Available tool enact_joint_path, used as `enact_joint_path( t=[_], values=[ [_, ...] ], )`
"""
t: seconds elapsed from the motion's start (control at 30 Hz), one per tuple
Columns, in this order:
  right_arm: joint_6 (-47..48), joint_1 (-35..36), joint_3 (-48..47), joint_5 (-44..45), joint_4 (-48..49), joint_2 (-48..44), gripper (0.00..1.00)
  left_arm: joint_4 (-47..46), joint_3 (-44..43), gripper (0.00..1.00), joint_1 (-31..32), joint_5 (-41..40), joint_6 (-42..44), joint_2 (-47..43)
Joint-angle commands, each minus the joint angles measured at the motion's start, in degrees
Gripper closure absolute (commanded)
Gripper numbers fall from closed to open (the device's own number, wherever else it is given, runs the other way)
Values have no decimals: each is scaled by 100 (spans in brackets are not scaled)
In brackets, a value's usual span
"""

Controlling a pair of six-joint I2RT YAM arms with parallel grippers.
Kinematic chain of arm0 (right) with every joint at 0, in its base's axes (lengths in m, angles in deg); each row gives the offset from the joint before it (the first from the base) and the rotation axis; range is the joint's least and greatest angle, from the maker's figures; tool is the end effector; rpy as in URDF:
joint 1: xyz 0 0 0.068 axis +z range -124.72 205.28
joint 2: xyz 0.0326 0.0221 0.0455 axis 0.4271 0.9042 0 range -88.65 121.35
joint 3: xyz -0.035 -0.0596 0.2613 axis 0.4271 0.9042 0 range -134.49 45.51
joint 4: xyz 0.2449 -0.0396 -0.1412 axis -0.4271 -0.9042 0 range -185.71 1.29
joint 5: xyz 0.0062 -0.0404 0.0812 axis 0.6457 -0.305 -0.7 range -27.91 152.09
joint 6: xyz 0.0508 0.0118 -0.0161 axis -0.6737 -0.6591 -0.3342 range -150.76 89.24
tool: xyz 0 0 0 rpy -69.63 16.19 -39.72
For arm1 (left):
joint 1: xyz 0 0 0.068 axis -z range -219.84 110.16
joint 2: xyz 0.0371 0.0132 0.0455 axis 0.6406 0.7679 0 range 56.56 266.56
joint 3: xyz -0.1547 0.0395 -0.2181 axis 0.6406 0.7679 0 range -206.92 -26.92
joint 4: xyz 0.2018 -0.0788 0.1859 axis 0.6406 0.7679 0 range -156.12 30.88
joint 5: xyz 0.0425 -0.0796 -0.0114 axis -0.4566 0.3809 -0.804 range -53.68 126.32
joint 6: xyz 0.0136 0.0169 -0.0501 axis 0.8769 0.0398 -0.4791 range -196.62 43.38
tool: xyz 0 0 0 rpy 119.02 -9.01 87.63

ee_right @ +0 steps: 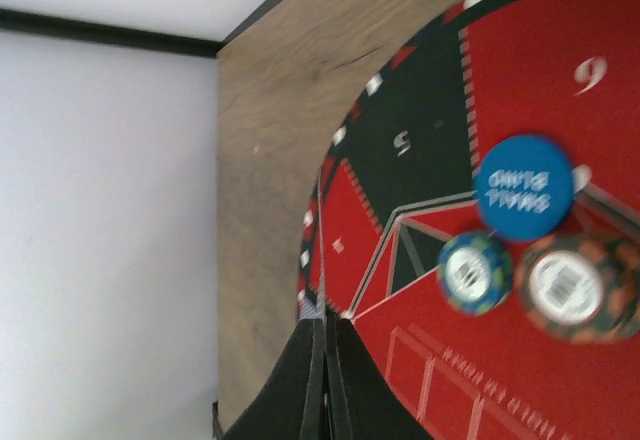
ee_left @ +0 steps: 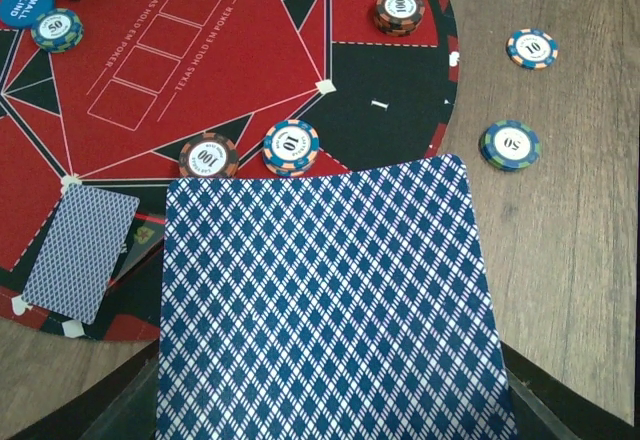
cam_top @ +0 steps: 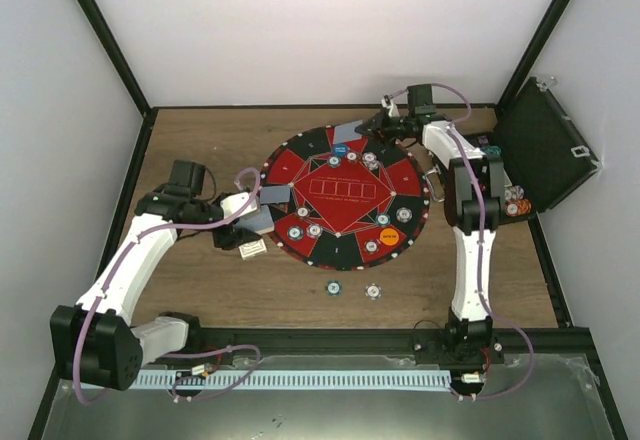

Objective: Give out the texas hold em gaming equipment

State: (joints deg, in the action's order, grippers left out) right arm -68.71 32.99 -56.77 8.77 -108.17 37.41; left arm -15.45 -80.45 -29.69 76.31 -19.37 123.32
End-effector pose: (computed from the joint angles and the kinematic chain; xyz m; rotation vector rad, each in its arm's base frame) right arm 0.5068 0.0982 0.2050 0.1198 2.3860 1.4718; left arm 0.2310 -0.0652 0.2586 1.4982 1.8821 -0.5777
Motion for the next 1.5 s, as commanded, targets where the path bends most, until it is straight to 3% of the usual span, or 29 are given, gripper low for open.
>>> enact_joint_path(
  t=[0.0,0.3,0.37,0.47,0.67,0.83,1.07,1.13,1.3,1.47],
  values=[
    [109,-26,-1080,234,-485,883,99,114,-101,95,-13,257,117,-87],
    [-16,45,-2358,428,-723,2067,95,224,-57,95,-16,270,167,-164],
    [24,63,-2366,499,-760,2076,90,215,-67,95,-15,296,157,-160],
    [235,64,-2387,671,-947,1997,71,216,-73,95,-11,307,138,-144],
    [829,7,-2455,1450,-1645,1576,50,189,-24,95,-13,295,116,-197],
    [1214,-59,-2244,2149,-2060,996,42,214,-12,95,-13,295,85,-256],
    [1105,-10,-983,2027,-1614,-249,37,258,-56,95,-14,264,67,-353],
    [951,160,-305,1808,-1277,-806,31,296,-83,95,-18,253,75,-358],
    [442,1046,1719,1294,-268,-2312,15,319,-65,95,-13,248,103,-422],
    [-425,2151,3358,936,939,-3359,9,333,-28,95,-13,281,115,-445]
  ],
)
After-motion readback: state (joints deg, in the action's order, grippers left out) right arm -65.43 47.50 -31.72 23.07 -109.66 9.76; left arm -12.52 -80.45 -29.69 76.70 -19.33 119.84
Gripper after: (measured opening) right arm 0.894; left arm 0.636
